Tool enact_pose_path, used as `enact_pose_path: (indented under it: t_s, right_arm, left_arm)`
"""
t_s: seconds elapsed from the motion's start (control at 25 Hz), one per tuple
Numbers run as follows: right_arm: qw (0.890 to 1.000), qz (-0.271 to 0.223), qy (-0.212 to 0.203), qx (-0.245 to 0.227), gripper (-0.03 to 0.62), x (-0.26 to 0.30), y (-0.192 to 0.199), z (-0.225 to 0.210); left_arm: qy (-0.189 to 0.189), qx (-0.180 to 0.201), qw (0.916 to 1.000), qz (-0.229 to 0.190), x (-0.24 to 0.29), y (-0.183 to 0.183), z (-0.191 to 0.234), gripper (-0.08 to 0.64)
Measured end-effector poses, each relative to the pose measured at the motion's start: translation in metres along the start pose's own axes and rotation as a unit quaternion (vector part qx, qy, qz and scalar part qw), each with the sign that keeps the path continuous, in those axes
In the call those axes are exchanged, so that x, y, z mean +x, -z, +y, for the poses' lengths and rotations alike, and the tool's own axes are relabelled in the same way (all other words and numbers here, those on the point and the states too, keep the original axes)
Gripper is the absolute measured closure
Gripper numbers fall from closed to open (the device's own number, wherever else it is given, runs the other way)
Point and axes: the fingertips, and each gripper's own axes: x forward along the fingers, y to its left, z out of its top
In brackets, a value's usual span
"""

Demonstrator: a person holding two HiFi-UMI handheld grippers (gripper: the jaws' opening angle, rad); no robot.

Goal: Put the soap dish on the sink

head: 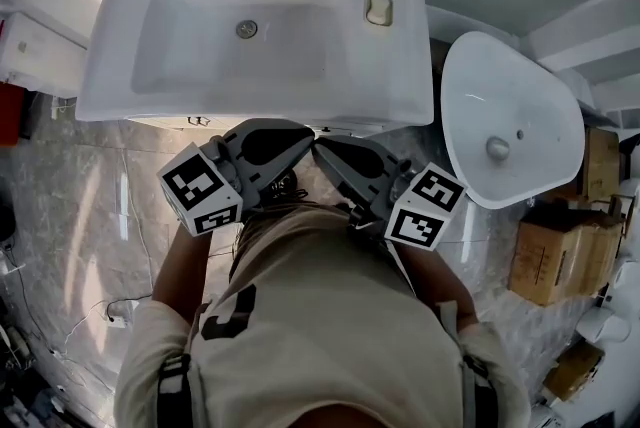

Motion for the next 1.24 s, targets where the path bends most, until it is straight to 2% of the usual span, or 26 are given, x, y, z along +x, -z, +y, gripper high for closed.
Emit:
enact_pose_path:
  t_s: [0.36, 0.64, 0.76, 0.96, 1.24]
  right_arm:
    - [0.999, -0.038, 0.029, 0.014, 0.584, -0.095, 0.001, -0.012]
    - [0.998, -0.024, 0.023, 0.044, 0.584, -0.136, 0.019, -0.011]
    - [0.998, -0.006, 0.015, 0.056, 0.584, -0.138, 0.029, -0.011]
    - [0.998, 0.025, 0.006, 0.059, 0.584, -0.117, 0.040, -0.007]
    - [0.996, 0.058, -0.007, 0.065, 0.584, -0.065, 0.047, -0.004]
  left_arm:
    - [-0.033, -0.025, 0.9991, -0.002, 0.048, 0.008, -0.051, 0.541]
    - [-0.100, -0.031, 0.9945, 0.005, 0.044, 0.020, -0.065, 0.541]
    - [-0.126, -0.047, 0.9909, 0.009, 0.037, 0.034, -0.068, 0.541]
    - [-0.165, -0.061, 0.9834, 0.046, 0.014, 0.063, -0.058, 0.541]
    - [-0.190, -0.087, 0.9768, 0.045, -0.031, 0.071, -0.017, 0.541]
